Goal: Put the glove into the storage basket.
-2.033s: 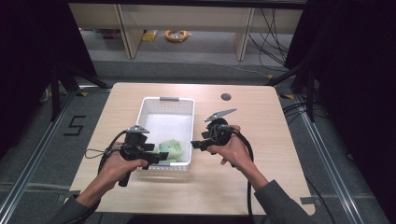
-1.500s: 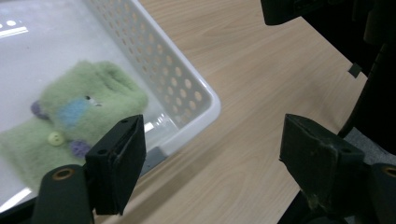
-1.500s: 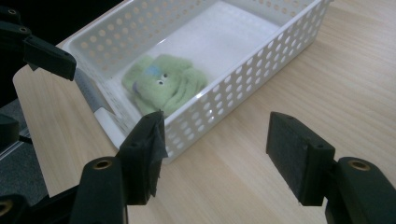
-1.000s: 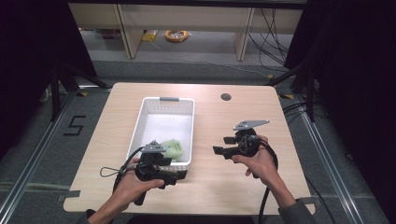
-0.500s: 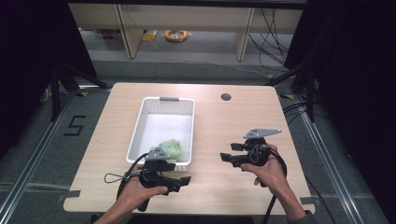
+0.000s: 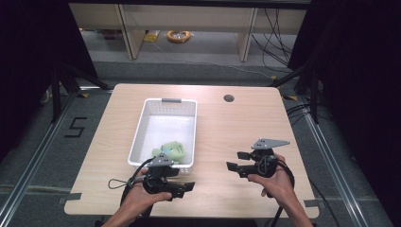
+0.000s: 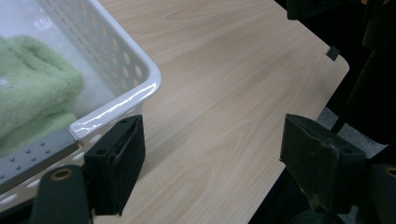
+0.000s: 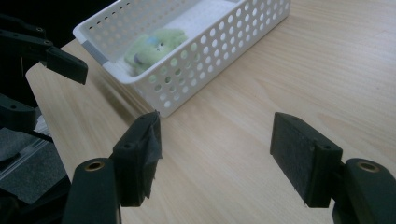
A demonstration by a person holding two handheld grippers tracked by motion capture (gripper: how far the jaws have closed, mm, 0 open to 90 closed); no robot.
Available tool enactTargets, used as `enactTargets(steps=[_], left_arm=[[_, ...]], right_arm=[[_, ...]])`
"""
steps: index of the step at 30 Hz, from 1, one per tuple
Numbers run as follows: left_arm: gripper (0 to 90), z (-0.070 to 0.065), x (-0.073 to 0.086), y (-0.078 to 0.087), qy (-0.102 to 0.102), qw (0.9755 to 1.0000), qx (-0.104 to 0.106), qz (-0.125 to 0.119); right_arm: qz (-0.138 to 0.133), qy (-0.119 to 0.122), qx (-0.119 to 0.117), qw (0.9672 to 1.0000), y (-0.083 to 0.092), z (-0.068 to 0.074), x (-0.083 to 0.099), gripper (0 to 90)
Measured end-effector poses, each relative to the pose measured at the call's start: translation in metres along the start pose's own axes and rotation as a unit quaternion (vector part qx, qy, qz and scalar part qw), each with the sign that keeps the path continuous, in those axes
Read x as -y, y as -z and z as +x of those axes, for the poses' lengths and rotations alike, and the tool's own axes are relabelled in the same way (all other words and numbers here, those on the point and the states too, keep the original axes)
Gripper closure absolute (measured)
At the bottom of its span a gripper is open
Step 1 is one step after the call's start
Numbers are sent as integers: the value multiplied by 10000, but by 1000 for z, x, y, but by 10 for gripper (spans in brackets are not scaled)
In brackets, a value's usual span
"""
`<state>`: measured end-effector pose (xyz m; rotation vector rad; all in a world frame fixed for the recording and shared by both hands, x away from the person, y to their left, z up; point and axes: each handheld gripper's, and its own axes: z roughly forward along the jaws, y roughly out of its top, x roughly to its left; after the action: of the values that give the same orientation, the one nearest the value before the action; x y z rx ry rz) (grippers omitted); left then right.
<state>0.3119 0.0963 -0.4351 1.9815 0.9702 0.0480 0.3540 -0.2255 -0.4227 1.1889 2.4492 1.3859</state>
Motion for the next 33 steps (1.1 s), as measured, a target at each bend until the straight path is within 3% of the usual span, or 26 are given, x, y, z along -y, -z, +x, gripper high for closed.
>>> enactTargets(steps=[2, 3, 4, 5, 6, 7, 10, 11, 12, 13, 14, 15, 16, 18, 19, 21, 23, 26, 28, 30, 32, 33], left_arm=[[218, -1, 1, -1, -32, 10000, -14, 3], [218, -2, 2, -1, -54, 10000, -47, 12], [218, -2, 3, -2, -53, 10000, -2, -5], [217, -2, 4, -2, -114, 9999, -27, 21], [217, -3, 5, -3, -109, 9999, -61, 19], [217, -3, 6, -3, -188, 9998, -70, 97], [217, -4, 8, -6, -150, 9999, -46, 49], [217, -4, 9, -6, -212, 9997, -75, 98], [217, -4, 10, -7, -193, 9998, -19, 72], [217, -5, 12, -7, -213, 9997, -49, 68], [216, -5, 12, -7, -213, 9997, -49, 68], [216, -5, 13, -8, -210, 9998, -42, 43], [216, -5, 14, -8, -208, 9998, -4, 58], [216, -6, 16, -9, -218, 9997, -62, 22], [216, -5, 17, -9, -337, 9994, -34, 87], [214, -8, 21, -12, -235, 9997, -4, 8], [214, -9, 23, -12, -318, 9995, -3, 62], [213, -11, 25, -14, -280, 9996, 6, 32], [213, -11, 27, -15, -382, 9992, -8, 119], [213, -12, 31, -17, -340, 9994, -33, 86], [213, -12, 34, -19, -396, 9991, -26, 116], [213, -13, 38, -20, -302, 9994, -15, 142]], right_arm=[[-37, 126, 122, 9998, 1, -2, 3, 348], [-22, -23, 20, 10000, 1, 0, 7, 347], [-22, -23, 20, 10000, 1, 0, 7, 347], [-49, 149, 70, 9999, 2, -2, 7, 347], [-24, 4, 16, 10000, 2, 0, 8, 345], [-34, 34, 18, 10000, 2, 0, 10, 340], [-29, 0, 3, 10000, 3, 1, 12, 329], [-58, 204, 30, 9998, 4, -1, 13, 320], [-58, 204, 30, 9998, 4, -1, 13, 320], [-38, -28, 55, 10000, 5, 4, 16, 304], [-38, -28, 55, 10000, 5, 4, 16, 304], [-132, 186, 35, 9997, 5, 1, 17, 294], [-104, 57, -24, 9999, 5, 3, 19, 288], [-99, 77, -40, 9999, 5, 4, 22, 271], [-52, 57, -99, 9999, 5, 5, 26, 261], [-49, 59, -82, 9999, 4, 5, 28, 247], [-36, 101, -89, 9999, 4, 5, 30, 247], [-73, 169, -151, 9997, 3, 3, 33, 246], [-62, 103, -113, 9999, 4, 3, 34, 246], [14, 9, -87, 10000, 5, 5, 37, 244], [-68, 33, -83, 9999, 4, 5, 40, 244], [-7, 138, -68, 9999, 5, 4, 42, 243]])
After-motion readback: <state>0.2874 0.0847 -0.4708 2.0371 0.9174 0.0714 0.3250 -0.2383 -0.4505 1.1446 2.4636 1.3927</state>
